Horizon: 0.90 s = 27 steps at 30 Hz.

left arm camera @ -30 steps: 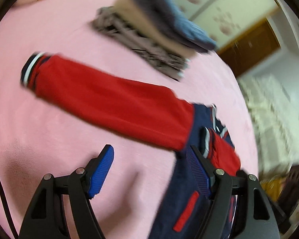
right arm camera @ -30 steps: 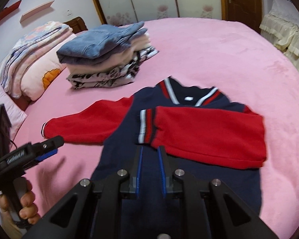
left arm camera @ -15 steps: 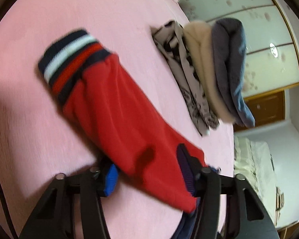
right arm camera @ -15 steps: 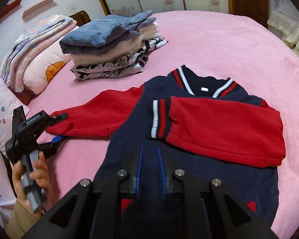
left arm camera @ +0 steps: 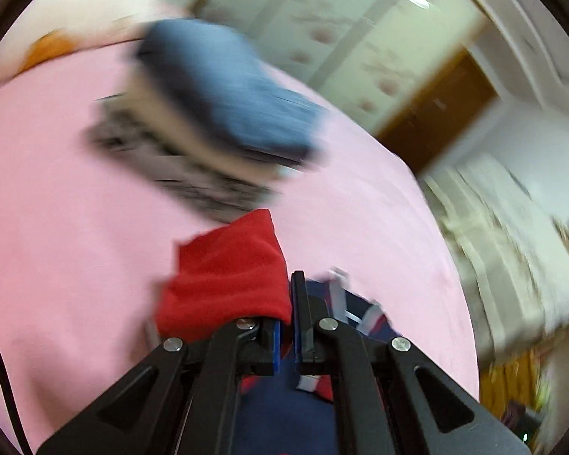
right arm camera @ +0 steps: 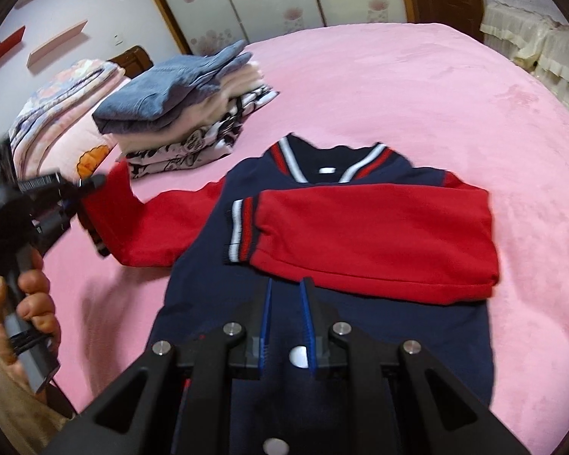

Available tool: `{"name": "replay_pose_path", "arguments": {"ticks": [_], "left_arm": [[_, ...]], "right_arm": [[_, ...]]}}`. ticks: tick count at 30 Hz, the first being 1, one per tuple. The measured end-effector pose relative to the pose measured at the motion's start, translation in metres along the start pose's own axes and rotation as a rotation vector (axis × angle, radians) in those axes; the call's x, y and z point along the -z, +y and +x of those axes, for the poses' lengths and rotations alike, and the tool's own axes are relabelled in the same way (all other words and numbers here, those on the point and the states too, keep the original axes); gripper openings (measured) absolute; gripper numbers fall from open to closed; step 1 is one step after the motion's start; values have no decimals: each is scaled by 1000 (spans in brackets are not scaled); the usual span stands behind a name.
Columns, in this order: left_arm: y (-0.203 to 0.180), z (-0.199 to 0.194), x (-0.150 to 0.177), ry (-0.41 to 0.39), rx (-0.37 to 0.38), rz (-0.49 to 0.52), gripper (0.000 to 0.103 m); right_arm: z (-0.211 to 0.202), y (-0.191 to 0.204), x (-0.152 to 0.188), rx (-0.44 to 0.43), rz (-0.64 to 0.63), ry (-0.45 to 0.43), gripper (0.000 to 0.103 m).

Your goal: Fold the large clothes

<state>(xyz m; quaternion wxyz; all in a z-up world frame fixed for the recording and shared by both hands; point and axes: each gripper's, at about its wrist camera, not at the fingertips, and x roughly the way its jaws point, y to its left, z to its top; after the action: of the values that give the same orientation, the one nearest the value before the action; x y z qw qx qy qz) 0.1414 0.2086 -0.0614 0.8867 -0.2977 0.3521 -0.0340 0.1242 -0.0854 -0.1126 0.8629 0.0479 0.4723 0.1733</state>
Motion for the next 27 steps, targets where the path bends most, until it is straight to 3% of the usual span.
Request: {"name": "replay_pose_path", "arguments": {"ticks": [3,5,10,13,21,27], "left_arm": [[-61,30,20,64,47,156,4],[-89,56,41,153,65,232,11],[-118,110,91,392,78,295,60],[-119,123,106,473,85,302,67],[-99,87,119,490,172,259,71],[-72,58,118,467,183,181,76]], "right_arm": [[-11,-18,3,30,19,-21,15],[-16,-30,6,53,27,-28,15],[-23,-62,14,90,76,-16,15],[-26,-77,16,90,107,-14,15],[-27,-85,16,56,108,-26,15],[-26,-63,5,14,34,-41,15]]}}
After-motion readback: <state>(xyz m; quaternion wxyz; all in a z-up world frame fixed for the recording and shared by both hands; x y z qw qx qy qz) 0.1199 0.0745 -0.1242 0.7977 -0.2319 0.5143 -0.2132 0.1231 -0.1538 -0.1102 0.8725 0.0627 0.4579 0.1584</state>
